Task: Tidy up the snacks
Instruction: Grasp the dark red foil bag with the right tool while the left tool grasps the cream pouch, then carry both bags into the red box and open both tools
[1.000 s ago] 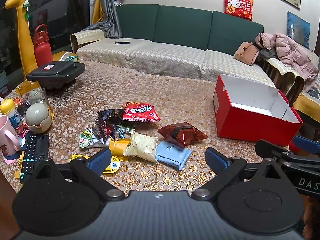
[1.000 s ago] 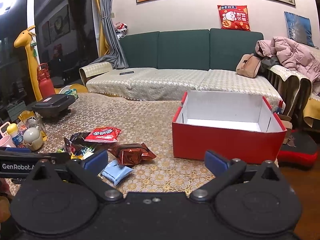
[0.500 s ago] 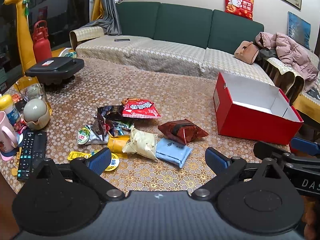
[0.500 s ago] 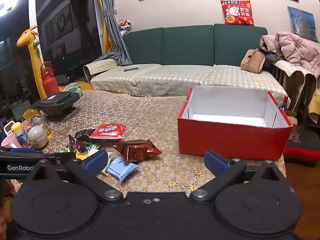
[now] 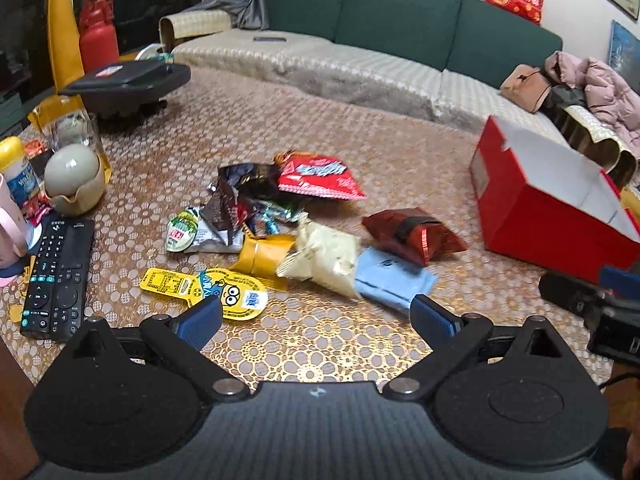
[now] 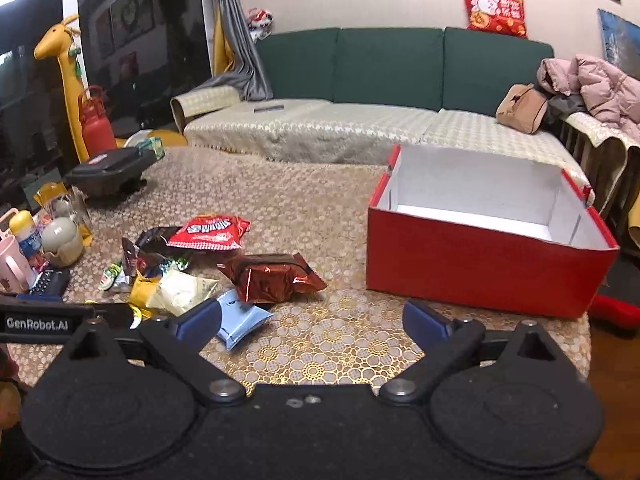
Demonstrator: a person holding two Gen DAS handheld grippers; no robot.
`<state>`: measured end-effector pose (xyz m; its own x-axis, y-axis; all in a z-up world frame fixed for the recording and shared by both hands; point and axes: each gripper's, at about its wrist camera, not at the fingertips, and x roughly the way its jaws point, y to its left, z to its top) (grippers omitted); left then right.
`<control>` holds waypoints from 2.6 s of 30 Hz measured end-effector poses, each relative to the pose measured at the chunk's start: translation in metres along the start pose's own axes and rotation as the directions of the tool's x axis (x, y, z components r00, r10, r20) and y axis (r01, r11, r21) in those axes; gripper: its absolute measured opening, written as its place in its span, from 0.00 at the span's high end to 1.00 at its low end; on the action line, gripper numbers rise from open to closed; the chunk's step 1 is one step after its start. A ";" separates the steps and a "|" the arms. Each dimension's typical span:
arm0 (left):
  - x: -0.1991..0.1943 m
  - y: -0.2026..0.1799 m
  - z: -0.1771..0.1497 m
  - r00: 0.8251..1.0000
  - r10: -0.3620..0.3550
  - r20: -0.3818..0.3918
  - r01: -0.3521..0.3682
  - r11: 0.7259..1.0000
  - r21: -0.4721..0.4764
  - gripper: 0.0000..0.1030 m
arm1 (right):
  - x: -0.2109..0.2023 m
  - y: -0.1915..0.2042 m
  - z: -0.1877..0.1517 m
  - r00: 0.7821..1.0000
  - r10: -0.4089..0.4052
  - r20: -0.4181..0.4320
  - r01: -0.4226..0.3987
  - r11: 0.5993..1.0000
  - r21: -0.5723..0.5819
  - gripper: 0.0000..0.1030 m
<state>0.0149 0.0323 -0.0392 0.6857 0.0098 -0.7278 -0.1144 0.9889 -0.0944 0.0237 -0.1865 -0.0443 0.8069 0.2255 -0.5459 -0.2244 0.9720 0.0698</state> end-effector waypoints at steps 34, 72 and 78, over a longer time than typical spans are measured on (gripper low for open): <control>0.106 -0.020 0.031 0.999 -0.005 -0.032 0.012 0.977 0.213 0.34 | 0.192 0.025 0.037 0.953 0.072 -0.293 -0.115 0.985 -0.132 0.01; 0.036 -0.069 0.061 0.996 -0.088 0.021 0.081 0.970 0.227 0.55 | 0.061 -0.029 0.079 0.984 0.154 -0.085 -0.153 0.988 0.022 0.41; 0.019 -0.113 0.093 0.984 -0.171 0.041 0.156 0.957 0.243 0.55 | 0.037 -0.074 0.092 0.997 0.075 -0.030 -0.075 0.997 0.017 0.41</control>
<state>0.1079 -0.0653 0.0213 0.7239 -0.1534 -0.6726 0.1720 0.9843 -0.0393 0.1203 -0.2444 0.0068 0.7707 0.2961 -0.5643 -0.2747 0.9534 0.1250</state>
